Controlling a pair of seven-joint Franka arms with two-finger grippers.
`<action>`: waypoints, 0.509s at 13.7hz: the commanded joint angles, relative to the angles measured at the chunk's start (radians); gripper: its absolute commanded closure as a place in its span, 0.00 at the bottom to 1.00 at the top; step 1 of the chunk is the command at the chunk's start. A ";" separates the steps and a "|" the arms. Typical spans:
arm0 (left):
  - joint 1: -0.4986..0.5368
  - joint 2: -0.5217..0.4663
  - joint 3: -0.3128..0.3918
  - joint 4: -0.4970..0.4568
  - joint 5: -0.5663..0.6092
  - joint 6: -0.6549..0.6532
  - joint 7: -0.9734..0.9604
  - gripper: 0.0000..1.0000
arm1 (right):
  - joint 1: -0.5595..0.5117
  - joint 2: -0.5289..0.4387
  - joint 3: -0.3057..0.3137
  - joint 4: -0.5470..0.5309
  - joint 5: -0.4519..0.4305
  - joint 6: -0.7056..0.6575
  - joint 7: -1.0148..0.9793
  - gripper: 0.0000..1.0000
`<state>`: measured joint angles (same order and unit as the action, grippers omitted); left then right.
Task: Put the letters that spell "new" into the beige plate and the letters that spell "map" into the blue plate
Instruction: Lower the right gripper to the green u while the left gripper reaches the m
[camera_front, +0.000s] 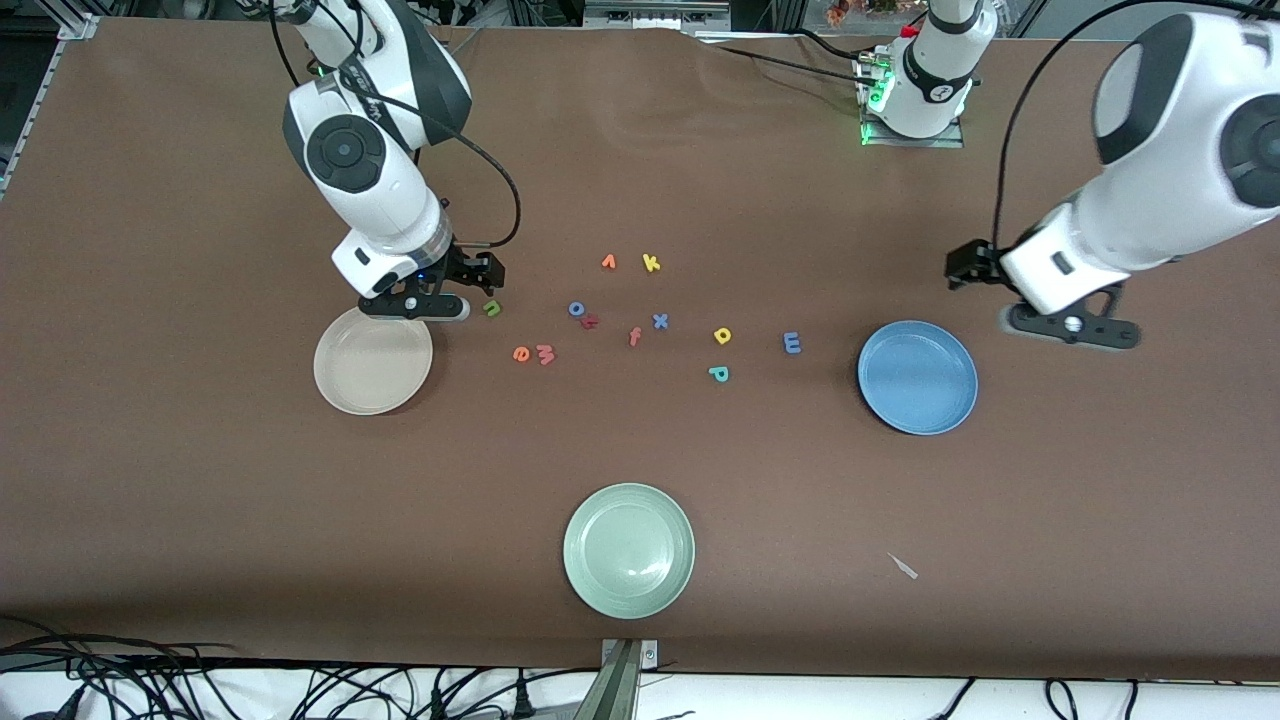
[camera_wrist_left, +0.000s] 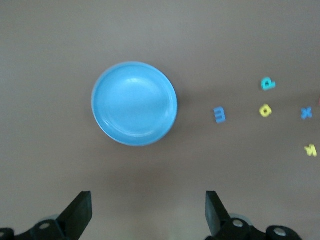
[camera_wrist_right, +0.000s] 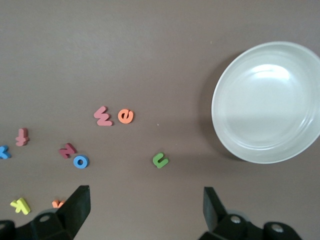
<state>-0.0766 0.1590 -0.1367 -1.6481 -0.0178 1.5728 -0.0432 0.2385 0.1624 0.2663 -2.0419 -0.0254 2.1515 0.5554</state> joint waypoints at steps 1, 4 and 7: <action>-0.054 0.103 -0.036 0.031 0.028 -0.022 -0.190 0.00 | -0.007 -0.024 0.027 -0.061 -0.016 0.050 0.064 0.00; -0.100 0.215 -0.043 0.011 0.016 0.129 -0.364 0.00 | -0.004 -0.015 0.027 -0.087 -0.016 0.067 0.086 0.00; -0.109 0.361 -0.052 0.010 -0.066 0.242 -0.463 0.00 | -0.002 -0.012 0.027 -0.144 -0.016 0.142 0.089 0.00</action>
<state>-0.1848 0.4310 -0.1850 -1.6610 -0.0429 1.7721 -0.4554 0.2386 0.1643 0.2853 -2.1328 -0.0255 2.2346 0.6208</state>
